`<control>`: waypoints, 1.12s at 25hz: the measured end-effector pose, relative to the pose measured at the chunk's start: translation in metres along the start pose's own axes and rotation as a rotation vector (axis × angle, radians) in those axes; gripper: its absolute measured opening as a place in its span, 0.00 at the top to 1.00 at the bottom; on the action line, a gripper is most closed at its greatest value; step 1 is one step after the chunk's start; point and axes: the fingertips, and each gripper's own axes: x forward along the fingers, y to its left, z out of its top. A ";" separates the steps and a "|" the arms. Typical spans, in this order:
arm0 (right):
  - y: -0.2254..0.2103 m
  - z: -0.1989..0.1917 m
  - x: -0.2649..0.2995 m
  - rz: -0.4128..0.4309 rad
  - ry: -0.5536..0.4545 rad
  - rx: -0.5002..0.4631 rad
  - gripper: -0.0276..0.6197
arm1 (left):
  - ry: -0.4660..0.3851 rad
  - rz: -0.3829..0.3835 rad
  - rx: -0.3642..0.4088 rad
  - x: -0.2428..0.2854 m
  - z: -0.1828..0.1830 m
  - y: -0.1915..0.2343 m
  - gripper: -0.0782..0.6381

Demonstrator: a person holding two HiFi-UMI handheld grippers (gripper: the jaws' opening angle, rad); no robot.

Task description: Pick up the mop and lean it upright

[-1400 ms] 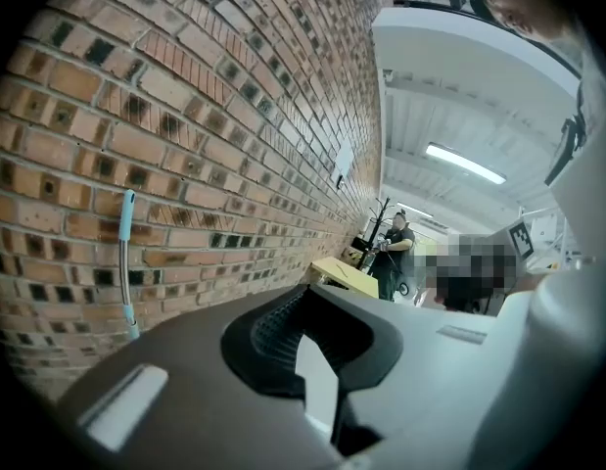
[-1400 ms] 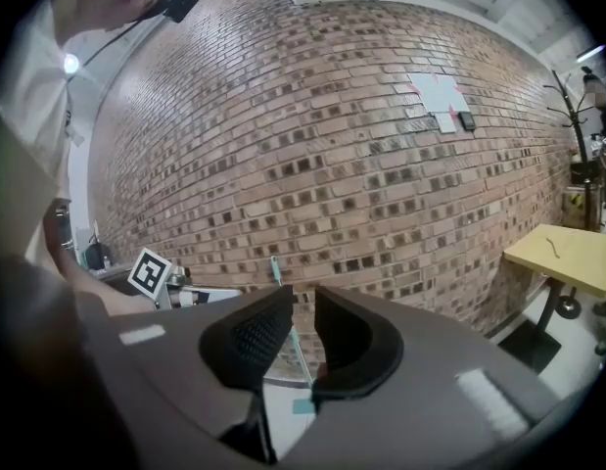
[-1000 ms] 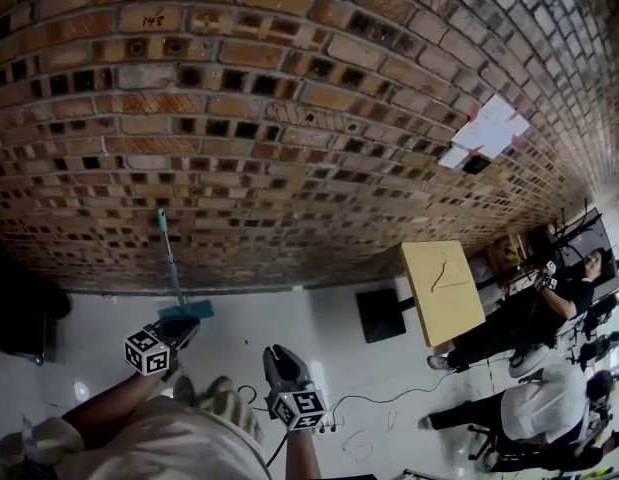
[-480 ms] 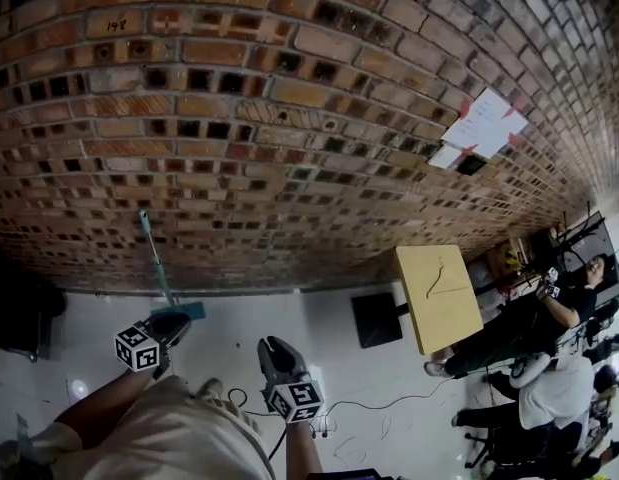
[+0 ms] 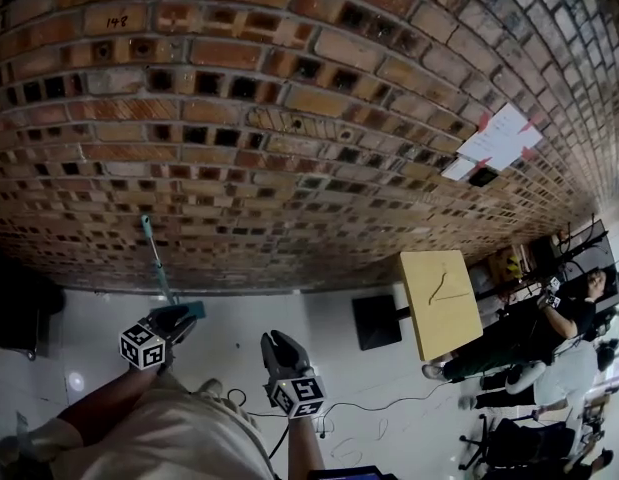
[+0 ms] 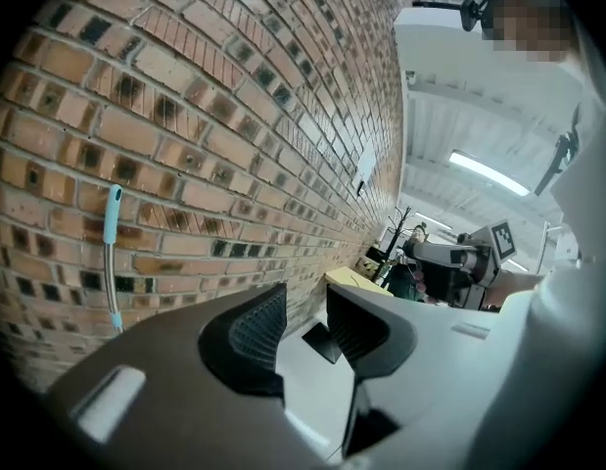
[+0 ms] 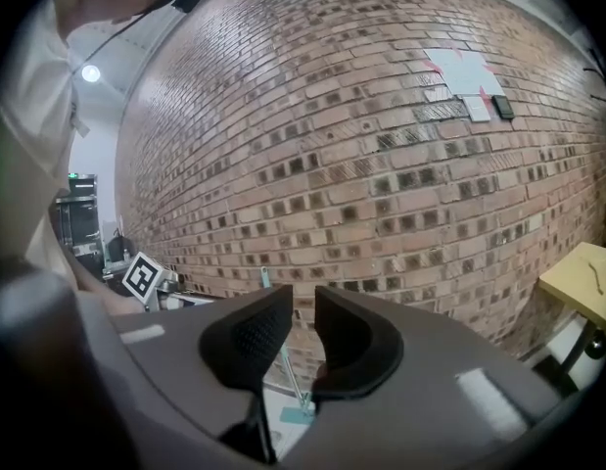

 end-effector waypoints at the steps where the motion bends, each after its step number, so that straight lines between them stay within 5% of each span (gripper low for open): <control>1: 0.001 0.002 0.006 -0.008 0.000 -0.001 0.86 | 0.004 0.003 -0.002 0.000 0.003 0.009 0.68; 11: 0.029 0.020 0.071 -0.109 -0.040 0.064 0.86 | 0.072 0.003 0.044 -0.015 0.037 0.099 0.67; 28: 0.095 -0.003 0.156 -0.165 0.008 0.088 0.86 | 0.201 0.040 0.050 -0.034 0.001 0.218 0.66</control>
